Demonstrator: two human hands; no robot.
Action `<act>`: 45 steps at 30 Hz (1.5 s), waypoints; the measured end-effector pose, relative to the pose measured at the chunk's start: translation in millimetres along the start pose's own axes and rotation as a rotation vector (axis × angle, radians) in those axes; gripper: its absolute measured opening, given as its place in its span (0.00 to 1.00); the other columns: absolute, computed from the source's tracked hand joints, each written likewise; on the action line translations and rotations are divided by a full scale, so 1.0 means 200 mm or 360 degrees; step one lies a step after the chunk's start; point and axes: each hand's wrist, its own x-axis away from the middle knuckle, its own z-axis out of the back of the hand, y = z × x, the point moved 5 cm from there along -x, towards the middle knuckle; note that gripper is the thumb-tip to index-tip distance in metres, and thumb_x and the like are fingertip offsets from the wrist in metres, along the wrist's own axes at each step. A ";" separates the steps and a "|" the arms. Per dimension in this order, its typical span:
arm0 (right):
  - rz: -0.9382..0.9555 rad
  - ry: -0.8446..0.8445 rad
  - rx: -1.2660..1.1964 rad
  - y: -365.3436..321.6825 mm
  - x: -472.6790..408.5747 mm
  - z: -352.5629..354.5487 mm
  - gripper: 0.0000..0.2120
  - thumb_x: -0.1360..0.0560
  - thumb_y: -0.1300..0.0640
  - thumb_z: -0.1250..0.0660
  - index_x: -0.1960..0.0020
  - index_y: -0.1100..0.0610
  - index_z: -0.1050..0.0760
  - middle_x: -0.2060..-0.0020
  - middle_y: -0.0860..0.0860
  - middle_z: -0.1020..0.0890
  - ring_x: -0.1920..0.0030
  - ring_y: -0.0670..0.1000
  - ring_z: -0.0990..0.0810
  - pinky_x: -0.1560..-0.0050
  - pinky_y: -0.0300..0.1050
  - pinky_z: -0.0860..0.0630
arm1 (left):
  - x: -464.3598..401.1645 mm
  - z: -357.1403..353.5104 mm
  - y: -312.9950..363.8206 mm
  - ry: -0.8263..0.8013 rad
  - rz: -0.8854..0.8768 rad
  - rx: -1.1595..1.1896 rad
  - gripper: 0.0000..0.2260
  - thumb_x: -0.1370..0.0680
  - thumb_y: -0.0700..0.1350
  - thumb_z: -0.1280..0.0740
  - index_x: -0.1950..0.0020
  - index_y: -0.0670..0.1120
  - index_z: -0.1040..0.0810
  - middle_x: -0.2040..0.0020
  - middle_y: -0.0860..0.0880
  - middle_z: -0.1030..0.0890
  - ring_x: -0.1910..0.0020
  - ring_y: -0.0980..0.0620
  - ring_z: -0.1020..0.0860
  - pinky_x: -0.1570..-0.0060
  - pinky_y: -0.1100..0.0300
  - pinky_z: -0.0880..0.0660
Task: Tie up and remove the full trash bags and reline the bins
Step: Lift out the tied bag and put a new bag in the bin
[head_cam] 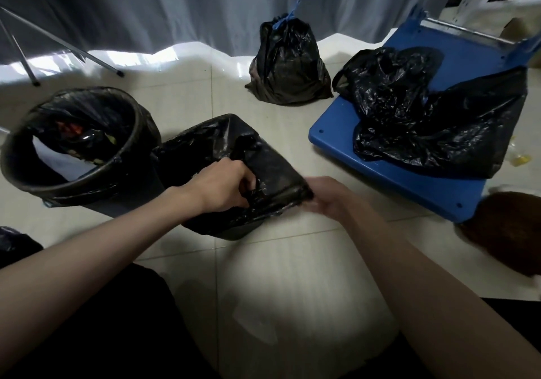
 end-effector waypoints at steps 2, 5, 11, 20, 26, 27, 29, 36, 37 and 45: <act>-0.0042 0.0443 0.0764 0.05 -0.02 0.09 0.07 0.24 0.61 0.33 0.50 0.66 0.22 0.53 0.59 0.19 0.54 0.55 0.20 0.53 0.49 0.20 | 0.00 0.01 0.00 -0.0055 0.0008 -0.0066 0.11 0.34 0.43 0.24 0.64 0.55 0.24 0.66 0.58 0.23 0.61 0.53 0.21 0.57 0.58 0.24; 0.0239 0.0513 0.1009 0.04 -0.02 0.06 0.10 0.22 0.59 0.37 0.48 0.64 0.20 0.50 0.58 0.17 0.50 0.57 0.19 0.50 0.52 0.21 | 0.00 0.03 -0.02 -0.0175 0.0009 -0.0442 0.09 0.32 0.40 0.30 0.62 0.52 0.27 0.63 0.55 0.24 0.56 0.49 0.21 0.58 0.58 0.29; 0.0390 0.0116 0.0441 -0.03 0.00 -0.13 0.13 0.24 0.51 0.31 0.43 0.57 0.21 0.51 0.52 0.17 0.54 0.51 0.18 0.58 0.42 0.22 | -0.01 0.09 -0.11 -0.0275 0.0301 -0.0356 0.34 0.44 0.71 0.25 0.49 0.53 0.30 0.51 0.57 0.25 0.52 0.53 0.27 0.50 0.54 0.33; 0.0875 0.0584 0.1088 -0.09 0.03 -0.22 0.22 0.28 0.51 0.27 0.36 0.53 0.27 0.45 0.54 0.20 0.45 0.55 0.21 0.44 0.54 0.24 | -0.07 -0.03 0.00 0.0064 0.0251 0.0188 0.17 0.24 0.58 0.33 0.42 0.49 0.22 0.52 0.51 0.17 0.48 0.47 0.20 0.43 0.49 0.25; 0.0963 0.0649 0.1210 -0.10 0.02 -0.23 0.21 0.27 0.55 0.27 0.37 0.53 0.30 0.47 0.54 0.22 0.48 0.56 0.22 0.50 0.52 0.24 | -0.06 0.00 0.02 0.0181 0.0262 0.0167 0.12 0.27 0.54 0.29 0.47 0.50 0.20 0.55 0.53 0.16 0.48 0.48 0.19 0.40 0.50 0.27; 0.0979 0.0664 0.1249 -0.10 0.02 -0.23 0.20 0.27 0.57 0.28 0.37 0.54 0.30 0.46 0.54 0.23 0.48 0.56 0.22 0.50 0.52 0.24 | -0.06 0.00 0.02 0.0180 0.0267 0.0167 0.12 0.27 0.53 0.29 0.48 0.50 0.20 0.55 0.53 0.16 0.48 0.48 0.19 0.40 0.50 0.27; 0.0999 0.0698 0.1280 -0.11 0.02 -0.22 0.21 0.27 0.61 0.29 0.36 0.54 0.30 0.45 0.53 0.24 0.48 0.54 0.22 0.48 0.52 0.23 | -0.05 0.00 0.02 0.0168 0.0268 0.0180 0.11 0.27 0.53 0.28 0.48 0.50 0.19 0.57 0.53 0.16 0.49 0.49 0.19 0.41 0.50 0.26; 0.0863 0.0567 0.0764 -0.13 -0.04 -0.16 0.17 0.27 0.61 0.28 0.39 0.58 0.24 0.60 0.52 0.17 0.55 0.50 0.19 0.48 0.44 0.24 | -0.03 -0.01 0.01 0.0068 0.0241 0.0224 0.10 0.29 0.51 0.27 0.49 0.51 0.19 0.60 0.56 0.19 0.52 0.52 0.19 0.43 0.54 0.25; 0.0896 0.0572 0.0794 -0.14 -0.04 -0.17 0.18 0.27 0.61 0.28 0.38 0.57 0.25 0.60 0.52 0.16 0.56 0.50 0.19 0.49 0.43 0.24 | -0.02 -0.01 0.00 0.0048 0.0239 0.0239 0.10 0.29 0.51 0.27 0.49 0.51 0.19 0.60 0.56 0.19 0.53 0.53 0.19 0.44 0.54 0.25; 0.1017 0.0593 0.0797 -0.18 -0.02 -0.20 0.16 0.27 0.65 0.31 0.41 0.56 0.25 0.67 0.46 0.23 0.65 0.40 0.25 0.63 0.29 0.32 | 0.03 -0.03 0.00 -0.0042 0.0192 0.0334 0.06 0.30 0.48 0.25 0.57 0.53 0.21 0.63 0.57 0.19 0.57 0.56 0.20 0.46 0.56 0.23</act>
